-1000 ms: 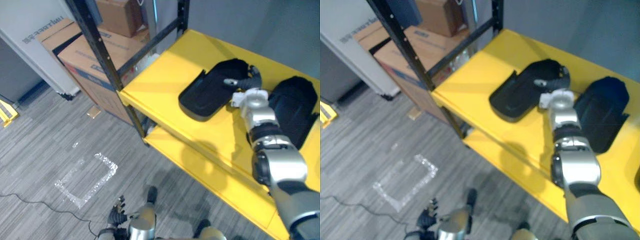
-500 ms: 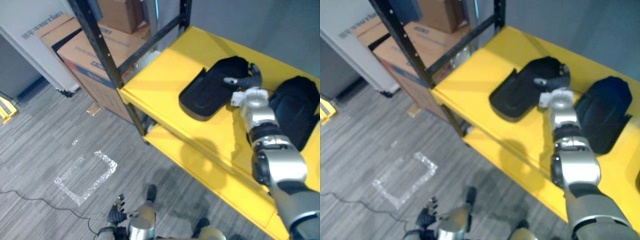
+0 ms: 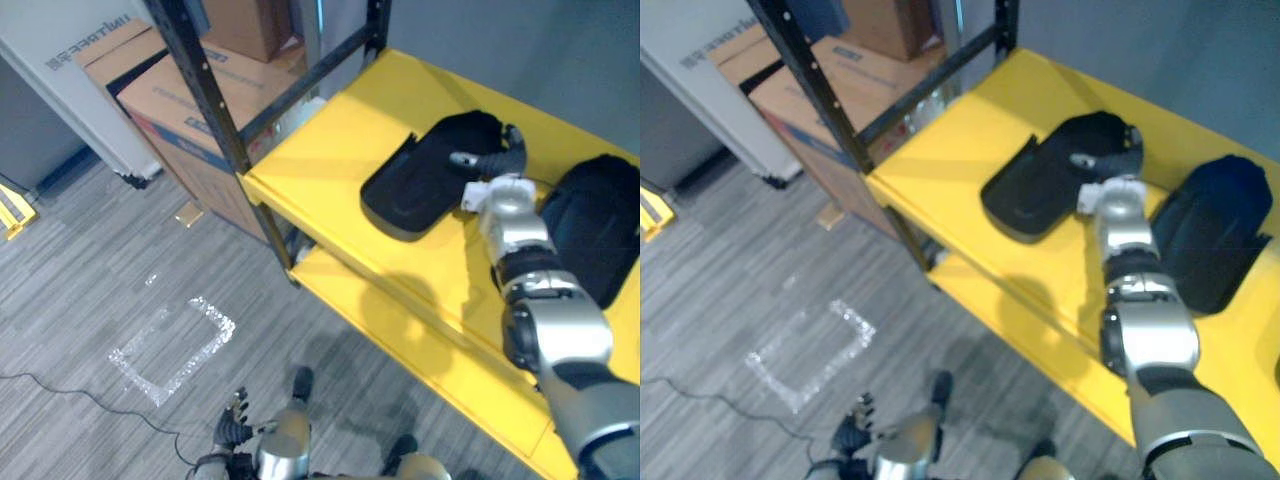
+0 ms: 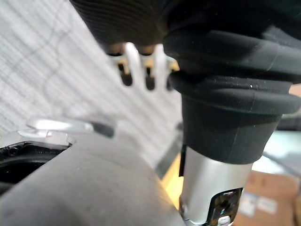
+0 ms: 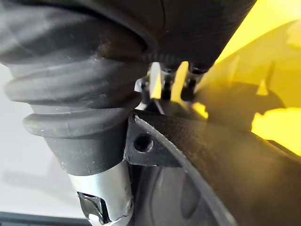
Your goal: Walk over and take plastic housings, then place them on the shelf
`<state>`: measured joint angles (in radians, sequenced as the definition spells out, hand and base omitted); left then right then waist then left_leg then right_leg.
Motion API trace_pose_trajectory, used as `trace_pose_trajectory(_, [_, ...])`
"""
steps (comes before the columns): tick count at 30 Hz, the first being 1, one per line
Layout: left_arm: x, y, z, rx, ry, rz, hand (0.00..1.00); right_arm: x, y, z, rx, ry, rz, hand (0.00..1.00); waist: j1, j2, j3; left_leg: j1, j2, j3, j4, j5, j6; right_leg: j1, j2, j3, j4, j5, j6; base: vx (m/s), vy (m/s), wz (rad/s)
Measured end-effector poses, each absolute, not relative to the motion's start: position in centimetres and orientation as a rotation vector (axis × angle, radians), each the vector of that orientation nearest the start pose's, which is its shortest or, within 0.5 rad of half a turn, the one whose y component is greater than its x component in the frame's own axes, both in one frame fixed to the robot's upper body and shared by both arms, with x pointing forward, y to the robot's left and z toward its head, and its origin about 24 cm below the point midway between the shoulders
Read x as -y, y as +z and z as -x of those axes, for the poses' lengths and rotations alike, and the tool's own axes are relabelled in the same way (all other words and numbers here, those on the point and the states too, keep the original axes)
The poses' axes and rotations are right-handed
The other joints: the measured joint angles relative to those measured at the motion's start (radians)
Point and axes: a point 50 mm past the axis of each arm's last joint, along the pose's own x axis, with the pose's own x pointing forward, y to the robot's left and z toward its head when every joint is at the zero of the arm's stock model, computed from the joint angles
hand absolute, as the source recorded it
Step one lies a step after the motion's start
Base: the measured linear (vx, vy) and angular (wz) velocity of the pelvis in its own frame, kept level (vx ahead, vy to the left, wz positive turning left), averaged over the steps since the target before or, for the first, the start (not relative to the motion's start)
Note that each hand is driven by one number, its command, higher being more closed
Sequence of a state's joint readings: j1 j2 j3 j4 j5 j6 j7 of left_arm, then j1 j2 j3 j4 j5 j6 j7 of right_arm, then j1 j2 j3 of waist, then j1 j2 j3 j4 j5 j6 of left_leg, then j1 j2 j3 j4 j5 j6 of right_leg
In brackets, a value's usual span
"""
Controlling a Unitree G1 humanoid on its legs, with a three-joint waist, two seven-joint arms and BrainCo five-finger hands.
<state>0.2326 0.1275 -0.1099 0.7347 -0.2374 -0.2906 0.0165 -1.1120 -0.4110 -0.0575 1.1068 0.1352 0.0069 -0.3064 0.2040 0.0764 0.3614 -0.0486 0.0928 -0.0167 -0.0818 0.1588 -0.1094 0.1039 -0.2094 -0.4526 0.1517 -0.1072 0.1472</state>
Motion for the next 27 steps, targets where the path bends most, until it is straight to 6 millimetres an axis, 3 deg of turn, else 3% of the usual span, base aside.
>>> trace_pose_trajectory(27, [-18.34, -12.42, -11.88, -0.668, 0.136, 0.081, 0.0, 24.28, 19.97, -41.01, 0.14, -0.517, 0.075, 0.0, 0.006, 0.016, 0.008, -0.006, -0.001, -0.004, 0.0, 0.0, 0.0, 0.004, 0.002, -0.011, -0.007, 0.0, 0.0, 0.0, 0.0, 0.0])
